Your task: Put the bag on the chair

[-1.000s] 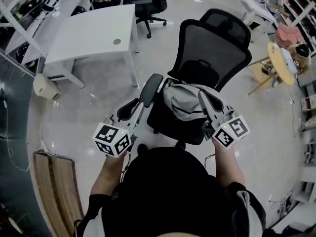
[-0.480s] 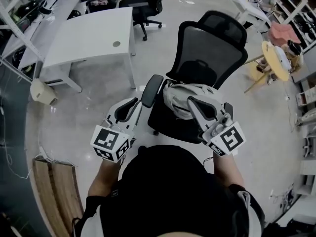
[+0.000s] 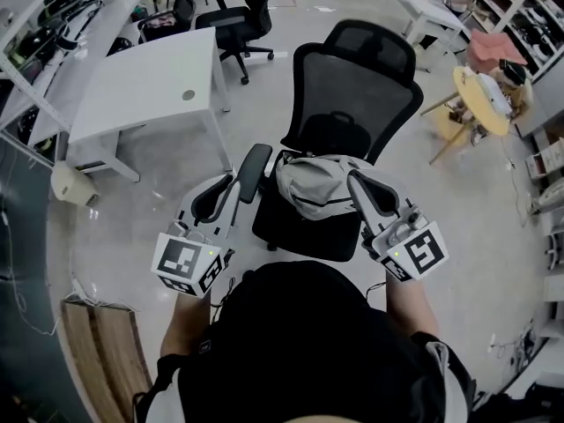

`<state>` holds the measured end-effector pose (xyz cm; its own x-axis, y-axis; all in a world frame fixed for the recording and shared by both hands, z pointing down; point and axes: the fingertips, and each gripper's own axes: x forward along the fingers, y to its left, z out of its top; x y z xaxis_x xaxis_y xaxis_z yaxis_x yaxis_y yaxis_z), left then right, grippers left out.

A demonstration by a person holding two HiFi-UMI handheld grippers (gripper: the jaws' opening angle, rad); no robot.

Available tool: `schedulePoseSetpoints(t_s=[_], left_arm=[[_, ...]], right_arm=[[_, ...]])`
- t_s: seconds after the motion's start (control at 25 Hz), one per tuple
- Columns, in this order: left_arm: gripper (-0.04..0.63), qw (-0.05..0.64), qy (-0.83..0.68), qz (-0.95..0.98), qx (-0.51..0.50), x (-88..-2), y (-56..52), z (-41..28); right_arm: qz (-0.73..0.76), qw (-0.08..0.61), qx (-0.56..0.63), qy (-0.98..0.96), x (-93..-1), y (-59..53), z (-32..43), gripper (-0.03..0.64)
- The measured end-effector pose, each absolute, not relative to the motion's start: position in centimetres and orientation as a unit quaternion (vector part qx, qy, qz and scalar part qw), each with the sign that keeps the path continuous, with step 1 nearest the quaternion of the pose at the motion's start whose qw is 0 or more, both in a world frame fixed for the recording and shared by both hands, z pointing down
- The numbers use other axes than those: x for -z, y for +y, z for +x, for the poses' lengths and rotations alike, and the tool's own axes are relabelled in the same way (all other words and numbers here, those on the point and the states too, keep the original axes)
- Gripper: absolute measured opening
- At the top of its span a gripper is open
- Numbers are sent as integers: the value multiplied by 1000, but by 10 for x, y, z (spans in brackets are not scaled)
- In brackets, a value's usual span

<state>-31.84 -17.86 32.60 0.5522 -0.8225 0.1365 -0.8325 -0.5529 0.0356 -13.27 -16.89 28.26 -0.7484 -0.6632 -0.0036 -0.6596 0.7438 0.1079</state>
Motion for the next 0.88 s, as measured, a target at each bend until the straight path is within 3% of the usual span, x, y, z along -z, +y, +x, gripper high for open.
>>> schedulePoseSetpoints(t_s=[0.32, 0.88], left_arm=[[51, 44, -464, 882, -62, -326, -184, -296], [46, 57, -462, 881, -80, -334, -171, -289]], right_arm=[[375, -32, -8, -926, -287, -176, -85, 28], [355, -12, -4, -935, -298, -164, -96, 28]])
